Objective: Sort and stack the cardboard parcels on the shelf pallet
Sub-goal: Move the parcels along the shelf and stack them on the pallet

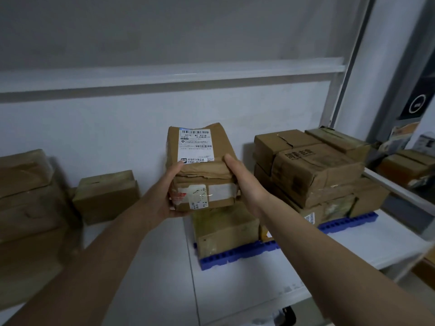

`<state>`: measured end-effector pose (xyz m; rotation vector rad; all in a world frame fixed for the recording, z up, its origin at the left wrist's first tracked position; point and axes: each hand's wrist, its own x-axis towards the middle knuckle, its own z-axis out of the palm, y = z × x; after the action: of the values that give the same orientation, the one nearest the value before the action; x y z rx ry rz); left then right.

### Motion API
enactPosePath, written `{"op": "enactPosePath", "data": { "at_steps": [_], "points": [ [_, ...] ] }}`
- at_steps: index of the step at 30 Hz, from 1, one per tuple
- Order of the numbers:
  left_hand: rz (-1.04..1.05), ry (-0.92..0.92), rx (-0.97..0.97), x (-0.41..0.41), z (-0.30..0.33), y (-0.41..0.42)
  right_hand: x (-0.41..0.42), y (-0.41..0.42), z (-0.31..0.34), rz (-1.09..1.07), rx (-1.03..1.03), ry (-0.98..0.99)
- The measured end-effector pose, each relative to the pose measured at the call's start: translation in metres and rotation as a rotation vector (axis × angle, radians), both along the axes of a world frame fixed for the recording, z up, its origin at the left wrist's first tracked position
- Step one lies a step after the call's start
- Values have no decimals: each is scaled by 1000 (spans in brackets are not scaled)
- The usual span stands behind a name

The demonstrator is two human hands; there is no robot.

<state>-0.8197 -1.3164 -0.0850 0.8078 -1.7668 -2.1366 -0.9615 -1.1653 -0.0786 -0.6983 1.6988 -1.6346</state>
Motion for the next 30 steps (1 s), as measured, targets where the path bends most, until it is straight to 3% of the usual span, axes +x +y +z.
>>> {"op": "enactPosePath", "data": {
  "at_steps": [8,17,30],
  "points": [
    [115,-10,15,-47,6,20,-56,6,5,55,-14,-11],
    [113,-97,-360,-92,60,2,-98,-30,44,-141,-44,105],
    [15,-99,-222,-116,-2,-25,-112,-50,3,-169,124,-7]
  ]
}}
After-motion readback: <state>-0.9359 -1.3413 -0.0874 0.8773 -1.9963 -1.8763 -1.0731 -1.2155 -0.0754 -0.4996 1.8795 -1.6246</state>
